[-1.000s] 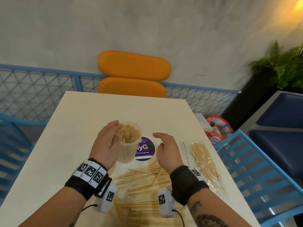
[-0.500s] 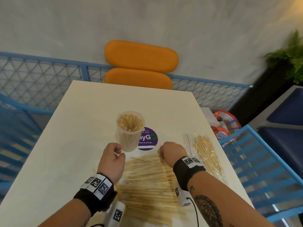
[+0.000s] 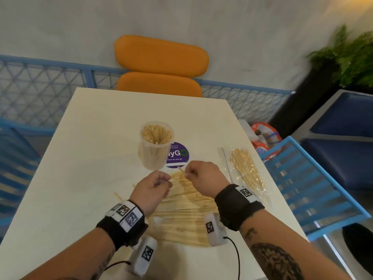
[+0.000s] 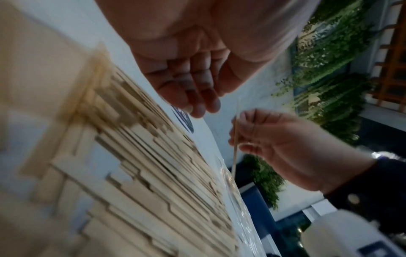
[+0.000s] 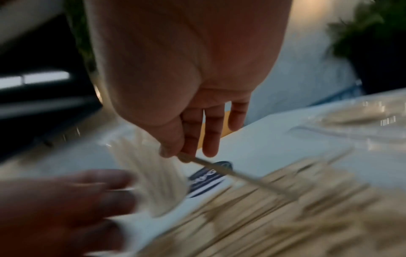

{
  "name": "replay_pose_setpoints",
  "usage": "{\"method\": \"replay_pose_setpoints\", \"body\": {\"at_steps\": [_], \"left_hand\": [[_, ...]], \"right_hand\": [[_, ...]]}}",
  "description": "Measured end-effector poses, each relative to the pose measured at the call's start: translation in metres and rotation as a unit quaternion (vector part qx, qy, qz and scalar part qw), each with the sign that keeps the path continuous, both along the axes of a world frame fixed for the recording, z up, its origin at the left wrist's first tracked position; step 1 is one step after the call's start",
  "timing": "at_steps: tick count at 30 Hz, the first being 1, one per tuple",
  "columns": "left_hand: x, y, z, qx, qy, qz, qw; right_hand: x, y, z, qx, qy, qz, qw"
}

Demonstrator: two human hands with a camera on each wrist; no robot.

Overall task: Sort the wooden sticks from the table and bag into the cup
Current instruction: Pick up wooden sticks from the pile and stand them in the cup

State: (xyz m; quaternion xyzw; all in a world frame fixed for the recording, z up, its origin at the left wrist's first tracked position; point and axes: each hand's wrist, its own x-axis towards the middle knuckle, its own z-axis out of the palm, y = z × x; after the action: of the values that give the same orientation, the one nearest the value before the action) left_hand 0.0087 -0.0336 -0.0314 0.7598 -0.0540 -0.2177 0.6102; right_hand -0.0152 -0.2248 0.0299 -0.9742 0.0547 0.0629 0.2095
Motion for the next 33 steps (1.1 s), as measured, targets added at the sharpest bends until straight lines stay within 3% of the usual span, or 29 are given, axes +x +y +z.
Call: {"method": "replay_pose_setpoints", "body": {"at_steps": [3,6,10,13,16,25,33], "left_hand": [[-0.01,-0.012,0.006,-0.004,-0.015,-0.095,0.995],[-0.02,-0.016,0.006,-0.024,-0.002,-0.108,0.994],[-0.022,-0.003,-0.003,-0.055,0.078,-0.047,0.994],[-0.02,0.012,-0.005,-0.103,0.152,0.04,0.982],[-0.017,0.024,-0.006,-0.151,0.21,0.101,0.961],[-0.009,0.052,0.001,-0.17,0.214,0.147,0.951],[-0.014,0.034,0.013,-0.21,0.24,0.113,0.941]], "right_hand": [[-0.019,0.026,0.007,0.136,-0.018,-0.028,0.99],[-0.032,0.04,0.0,0.215,-0.022,-0.058,0.975],[-0.048,0.037,-0.02,0.114,-0.031,-0.089,0.989],[-0.061,0.036,-0.037,-0.092,0.057,-0.01,0.994],[-0.065,0.039,-0.049,-0.158,0.046,0.026,0.986],[-0.05,0.036,-0.039,-0.195,0.045,0.01,0.98],[-0.044,0.031,-0.012,0.007,-0.02,-0.112,0.993]]}}
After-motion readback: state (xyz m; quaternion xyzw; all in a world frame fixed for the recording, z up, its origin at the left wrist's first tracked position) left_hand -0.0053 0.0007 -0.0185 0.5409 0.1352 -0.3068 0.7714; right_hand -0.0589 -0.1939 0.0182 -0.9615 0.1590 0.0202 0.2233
